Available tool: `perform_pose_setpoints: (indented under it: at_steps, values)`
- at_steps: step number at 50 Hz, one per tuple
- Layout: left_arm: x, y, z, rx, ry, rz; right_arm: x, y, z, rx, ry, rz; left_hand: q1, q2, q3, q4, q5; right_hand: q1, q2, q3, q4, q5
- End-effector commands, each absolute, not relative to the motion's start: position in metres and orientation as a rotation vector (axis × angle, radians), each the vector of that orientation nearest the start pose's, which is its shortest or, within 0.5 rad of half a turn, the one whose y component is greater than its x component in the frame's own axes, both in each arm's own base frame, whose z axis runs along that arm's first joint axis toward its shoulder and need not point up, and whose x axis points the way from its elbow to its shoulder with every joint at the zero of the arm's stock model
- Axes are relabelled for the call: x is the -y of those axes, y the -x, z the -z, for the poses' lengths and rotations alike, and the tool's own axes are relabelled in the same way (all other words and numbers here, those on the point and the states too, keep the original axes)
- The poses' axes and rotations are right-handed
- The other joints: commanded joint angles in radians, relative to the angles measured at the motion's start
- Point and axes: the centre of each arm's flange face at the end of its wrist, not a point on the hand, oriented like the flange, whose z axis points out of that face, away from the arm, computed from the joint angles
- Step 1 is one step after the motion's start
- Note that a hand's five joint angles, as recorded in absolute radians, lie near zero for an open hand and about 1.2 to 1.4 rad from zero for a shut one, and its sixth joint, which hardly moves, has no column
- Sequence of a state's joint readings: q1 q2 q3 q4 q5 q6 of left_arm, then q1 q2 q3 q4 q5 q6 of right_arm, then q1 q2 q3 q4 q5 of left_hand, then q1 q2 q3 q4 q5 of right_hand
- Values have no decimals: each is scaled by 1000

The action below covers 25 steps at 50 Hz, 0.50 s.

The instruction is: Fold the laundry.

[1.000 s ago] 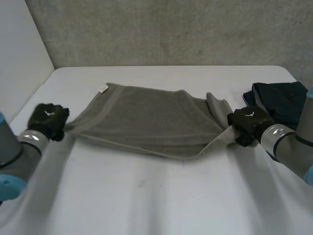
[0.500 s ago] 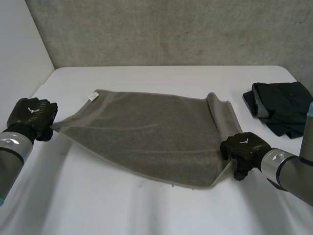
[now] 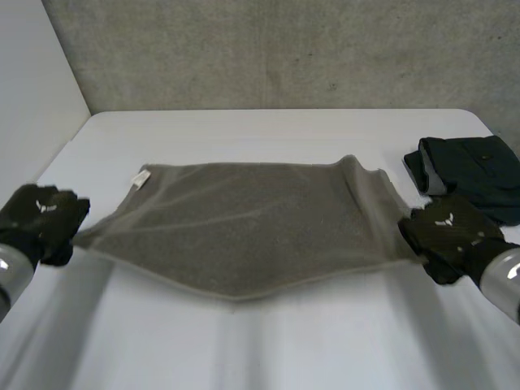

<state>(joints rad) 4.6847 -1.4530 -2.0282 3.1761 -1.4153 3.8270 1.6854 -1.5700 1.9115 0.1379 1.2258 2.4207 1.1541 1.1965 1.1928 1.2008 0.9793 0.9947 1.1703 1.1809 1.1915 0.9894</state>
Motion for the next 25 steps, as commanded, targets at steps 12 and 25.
perform_pose_setpoints:
  at_steps: [12,25]
  values:
    - [201,170,-196,-1925,-1414,1476,250,-172,-194,-2446,1419,1430,242,200,203,195,242,402,226,215,205,232]
    - [335,212,-165,-1832,-1210,1707,328,-220,-174,-2448,1427,1804,242,200,203,195,242,402,226,215,205,232]
